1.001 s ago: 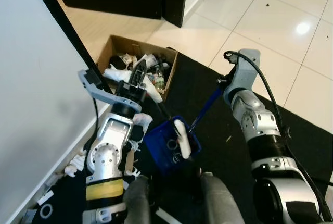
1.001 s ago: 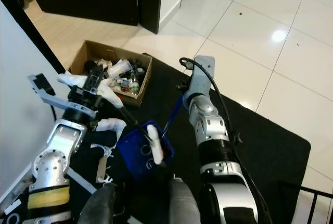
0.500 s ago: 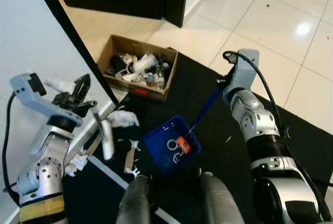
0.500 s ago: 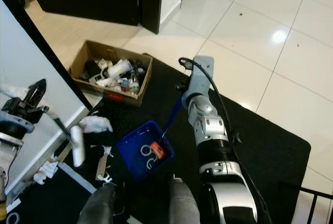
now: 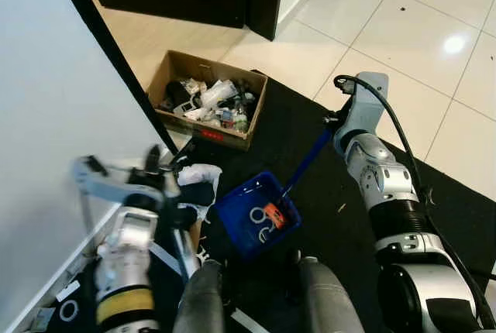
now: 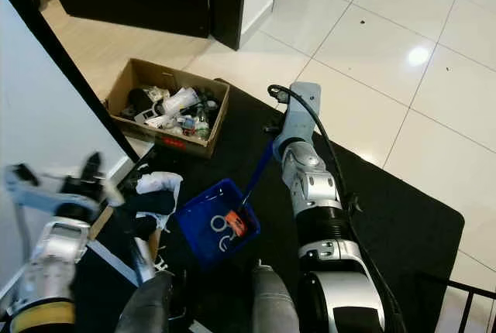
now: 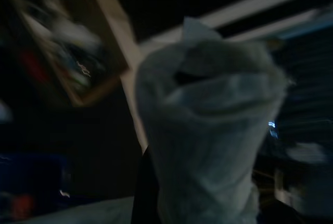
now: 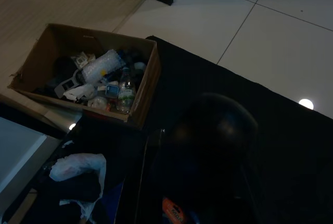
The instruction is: Sweep floor
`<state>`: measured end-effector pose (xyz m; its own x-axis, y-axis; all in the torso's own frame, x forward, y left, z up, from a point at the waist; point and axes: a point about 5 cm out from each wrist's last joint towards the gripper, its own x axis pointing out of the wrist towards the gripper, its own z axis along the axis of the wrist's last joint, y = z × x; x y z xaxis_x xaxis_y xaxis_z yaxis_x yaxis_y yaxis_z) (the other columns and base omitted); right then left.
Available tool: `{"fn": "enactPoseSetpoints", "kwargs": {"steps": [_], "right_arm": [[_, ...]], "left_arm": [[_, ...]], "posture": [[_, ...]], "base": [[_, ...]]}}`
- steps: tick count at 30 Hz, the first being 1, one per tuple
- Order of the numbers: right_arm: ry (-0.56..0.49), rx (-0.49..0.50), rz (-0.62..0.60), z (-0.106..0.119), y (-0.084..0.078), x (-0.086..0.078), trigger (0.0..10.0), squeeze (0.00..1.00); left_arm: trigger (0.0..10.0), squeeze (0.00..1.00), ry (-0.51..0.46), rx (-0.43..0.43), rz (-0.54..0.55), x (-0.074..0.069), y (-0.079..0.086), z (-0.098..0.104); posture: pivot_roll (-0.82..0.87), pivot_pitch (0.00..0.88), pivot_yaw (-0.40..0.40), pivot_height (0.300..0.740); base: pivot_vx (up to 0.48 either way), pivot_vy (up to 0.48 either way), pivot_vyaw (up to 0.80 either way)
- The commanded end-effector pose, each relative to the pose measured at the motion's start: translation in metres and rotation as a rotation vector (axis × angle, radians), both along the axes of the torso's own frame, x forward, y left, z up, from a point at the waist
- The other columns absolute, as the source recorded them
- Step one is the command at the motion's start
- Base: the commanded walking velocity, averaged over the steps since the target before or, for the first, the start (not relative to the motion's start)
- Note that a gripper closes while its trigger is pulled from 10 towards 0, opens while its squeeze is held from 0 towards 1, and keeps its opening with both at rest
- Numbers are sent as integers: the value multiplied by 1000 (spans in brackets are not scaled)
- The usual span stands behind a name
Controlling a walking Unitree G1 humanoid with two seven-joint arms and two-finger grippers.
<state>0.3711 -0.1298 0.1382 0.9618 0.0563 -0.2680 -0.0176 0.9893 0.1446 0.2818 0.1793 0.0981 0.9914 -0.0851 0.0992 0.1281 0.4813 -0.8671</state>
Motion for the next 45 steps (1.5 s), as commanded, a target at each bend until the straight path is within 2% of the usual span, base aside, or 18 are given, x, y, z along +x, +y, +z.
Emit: {"fn": "enactPoseSetpoints", "kwargs": {"steps": [1, 2, 4, 5, 7, 14, 17, 19, 20, 25, 27, 28, 32, 36, 38, 39, 41, 45], "right_arm": [[162, 27, 11, -37, 1, -13, 10000, 0], [162, 27, 11, -37, 1, -13, 10000, 0], [161, 27, 11, -36, 1, -13, 10000, 0], [161, 27, 11, -36, 1, -13, 10000, 0], [160, 29, 13, -36, 2, -13, 10000, 0], [157, 31, 15, -35, 3, -12, 10000, 0], [156, 32, 12, -35, 2, -12, 10000, 0], [158, 33, 9, -36, 1, -12, 10000, 0], [158, 33, 9, -36, 1, -12, 10000, 0], [165, 40, 10, -39, 3, -14, 10000, 0], [167, 40, 11, -39, 4, -14, 10000, 0], [169, 41, 14, -40, 5, -14, 10000, 0], [157, 40, -16, -37, 1, -12, 10000, 0], [143, 44, -63, -34, -4, -10, 10000, 0], [146, 212, -155, -26, -7, -4, 10000, 0], [146, 212, -155, -26, -7, -4, 10000, 0], [136, 264, -168, -17, 1, 3, 10000, 0], [164, 302, -172, -13, 13, 7, 10000, 0]], "left_arm": [[10000, 0, -7, -85, -119, -4, -33, 2], [10000, 0, -7, -85, -119, -4, -33, 2], [10000, 0, -50, -134, -226, -7, -65, 15], [10000, 0, -50, -134, -226, -7, -65, 15], [10000, 0, -92, -197, -290, -7, -87, 29], [10000, 0, -176, -268, -322, -3, -103, 56], [10000, 0, -222, -215, -311, -1, -95, 66], [10000, 0, -267, -2, -284, -1, -68, 70], [10000, 0, -267, -2, -284, -1, -68, 70], [10000, 0, -322, 472, -167, -11, 9, 90], [10000, 0, -322, 525, -147, -12, 19, 93], [10000, 0, -310, 629, -90, -16, 42, 97], [10000, 0, -279, 685, 41, -14, 69, 98], [10000, 0, -257, 694, 90, -12, 80, 94], [10000, 0, -189, 642, 91, -5, 83, 68], [10000, 0, -189, 642, 91, -5, 83, 68], [10000, 0, -115, 505, 43, 0, 77, 36], [10000, 0, -23, 398, 24, 2, 72, 4]], "posture": [[-65, 306, -27, 740], [-65, 306, -27, 740], [-66, 305, -26, 740], [-66, 305, -26, 740], [-66, 303, -26, 740], [-66, 300, -26, 740], [-55, 303, -23, 740], [-44, 308, -21, 740], [-44, 308, -21, 740], [-18, 316, -19, 740], [-16, 316, -19, 740], [-12, 317, -20, 740], [-17, 316, -24, 740], [-17, 316, -24, 740], [-26, 319, -27, 740], [-26, 319, -27, 740], [-38, 320, -25, 740], [-57, 323, -28, 740]], "base": [[0, 0, 0], [0, 0, 0], [0, 0, 0], [0, 0, 0], [0, 0, 0], [0, 0, 0], [0, 0, 0], [0, 0, 0], [0, 0, 0], [0, 0, 0], [0, 0, 0], [0, 0, 0], [0, 0, 0], [0, 0, 0], [0, 0, 0], [0, 0, 0], [0, 0, 0], [0, 0, 0]]}}
